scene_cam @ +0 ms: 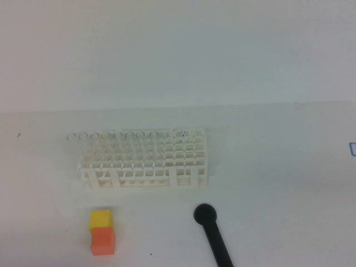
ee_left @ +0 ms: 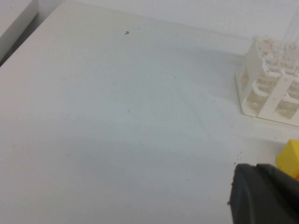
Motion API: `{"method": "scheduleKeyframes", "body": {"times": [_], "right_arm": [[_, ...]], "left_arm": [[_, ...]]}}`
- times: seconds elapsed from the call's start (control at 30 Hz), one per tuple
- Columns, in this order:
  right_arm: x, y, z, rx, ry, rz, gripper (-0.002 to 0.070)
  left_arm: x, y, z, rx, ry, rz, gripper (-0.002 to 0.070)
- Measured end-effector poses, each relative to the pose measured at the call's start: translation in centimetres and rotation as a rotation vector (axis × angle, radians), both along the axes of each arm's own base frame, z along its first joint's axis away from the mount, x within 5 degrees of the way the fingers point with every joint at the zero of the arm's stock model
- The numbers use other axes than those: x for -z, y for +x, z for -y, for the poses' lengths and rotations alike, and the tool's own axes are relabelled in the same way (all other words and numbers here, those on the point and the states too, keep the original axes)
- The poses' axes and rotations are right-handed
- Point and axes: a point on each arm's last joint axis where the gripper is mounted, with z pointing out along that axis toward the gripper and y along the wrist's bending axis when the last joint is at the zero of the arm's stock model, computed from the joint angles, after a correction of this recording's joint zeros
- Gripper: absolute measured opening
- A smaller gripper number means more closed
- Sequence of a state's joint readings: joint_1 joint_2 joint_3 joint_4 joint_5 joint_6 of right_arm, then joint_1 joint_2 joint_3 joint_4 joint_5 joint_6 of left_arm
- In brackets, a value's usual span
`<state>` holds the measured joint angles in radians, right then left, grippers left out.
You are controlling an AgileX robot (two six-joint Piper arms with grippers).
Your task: Place the test tubes
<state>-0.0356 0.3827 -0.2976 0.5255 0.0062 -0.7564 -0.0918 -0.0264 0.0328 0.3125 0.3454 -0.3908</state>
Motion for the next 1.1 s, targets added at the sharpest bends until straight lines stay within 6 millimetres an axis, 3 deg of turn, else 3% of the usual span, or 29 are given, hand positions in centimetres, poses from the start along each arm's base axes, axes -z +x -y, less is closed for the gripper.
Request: {"method": "scheduleKeyframes", "body": {"times": [0.3,0.4,0.77,1.1], "right_arm": [[7.8,-2.7,0.0,0.026,0.164,-0.080,-0.0001],[9.5,-3.2,0.0,0.034,0.198,-0.103,-0.0001],[11.3,-4.0,0.1,0.061,0.194,-0.275,-0.0001],[11.4,-4.1,0.2,0.059,0.122,-0.302,-0.0001]], "left_arm": [[0.0,0.0,0.0,0.000,0.000,0.000,-0.0001],[0.0,0.0,0.0,0.000,0.000,0.000,-0.0001],[0.0,0.0,0.0,0.000,0.000,0.000,-0.0001],[0.0,0.0,0.0,0.000,0.000,0.000,-0.0001]]}}
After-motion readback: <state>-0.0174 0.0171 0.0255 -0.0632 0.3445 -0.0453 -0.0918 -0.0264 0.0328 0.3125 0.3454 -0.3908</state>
